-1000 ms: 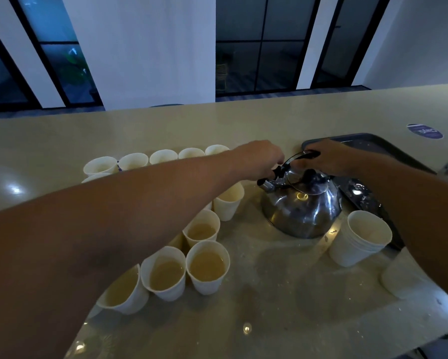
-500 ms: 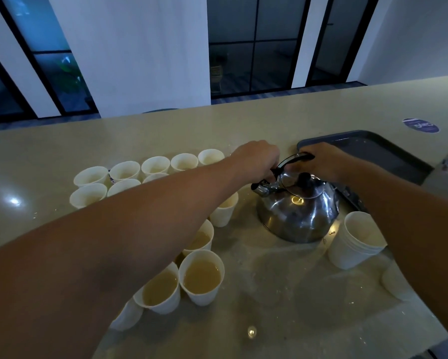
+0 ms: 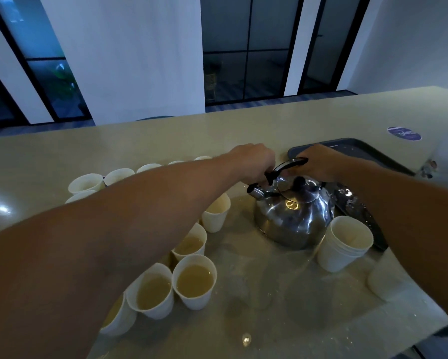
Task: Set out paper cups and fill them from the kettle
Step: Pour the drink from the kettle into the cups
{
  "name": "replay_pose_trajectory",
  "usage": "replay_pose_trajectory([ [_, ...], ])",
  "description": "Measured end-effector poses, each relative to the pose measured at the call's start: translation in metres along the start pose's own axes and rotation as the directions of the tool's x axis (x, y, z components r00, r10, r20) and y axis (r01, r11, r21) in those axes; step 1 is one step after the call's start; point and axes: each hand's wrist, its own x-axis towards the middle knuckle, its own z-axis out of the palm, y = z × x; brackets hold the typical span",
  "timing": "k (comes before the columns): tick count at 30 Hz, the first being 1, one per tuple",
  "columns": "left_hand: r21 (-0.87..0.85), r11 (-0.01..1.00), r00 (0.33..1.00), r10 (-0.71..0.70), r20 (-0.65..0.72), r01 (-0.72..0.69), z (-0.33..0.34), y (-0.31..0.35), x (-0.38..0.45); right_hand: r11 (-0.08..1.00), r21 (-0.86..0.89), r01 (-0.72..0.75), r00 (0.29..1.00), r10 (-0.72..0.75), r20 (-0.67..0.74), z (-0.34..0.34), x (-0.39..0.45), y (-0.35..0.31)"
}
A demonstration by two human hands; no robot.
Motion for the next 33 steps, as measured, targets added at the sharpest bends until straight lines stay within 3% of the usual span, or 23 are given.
replay_pose_trajectory([
  [3, -0.058, 0.998, 0.999, 0.016, -0.041, -0.019, -0.03, -0.006, 0.006, 1.0, 0.002, -0.024, 0.996, 0.024, -0.081, -0.027, -0.001, -0.006],
  [6, -0.086, 0.995, 0.997, 0.044, -0.057, -0.048, -0.061, -0.019, 0.006, 0.997, -0.044, 0.059, 0.988, -0.064, -0.141, -0.057, -0.002, -0.022],
  [8, -0.114, 0.992, 0.997, 0.046, -0.069, -0.054, -0.074, -0.029, 0.002, 0.992, 0.042, 0.123, 0.978, -0.114, -0.178, -0.07, -0.003, -0.032],
  [11, -0.185, 0.982, 0.998, 0.017, -0.064, -0.029, -0.081, -0.046, -0.003, 0.969, 0.167, 0.181, 0.97, -0.149, -0.191, -0.078, 0.002, -0.046],
  [20, -0.303, 0.949, 0.979, -0.138, -0.15, 0.087, -0.067, -0.093, -0.018, 0.946, 0.206, 0.25, 0.951, -0.2, -0.236, -0.063, 0.042, -0.083],
  [33, -0.107, 0.972, 0.962, -0.224, -0.158, 0.208, -0.03, -0.132, -0.012, 0.954, 0.027, 0.3, 0.943, -0.292, -0.157, -0.045, 0.087, -0.119],
])
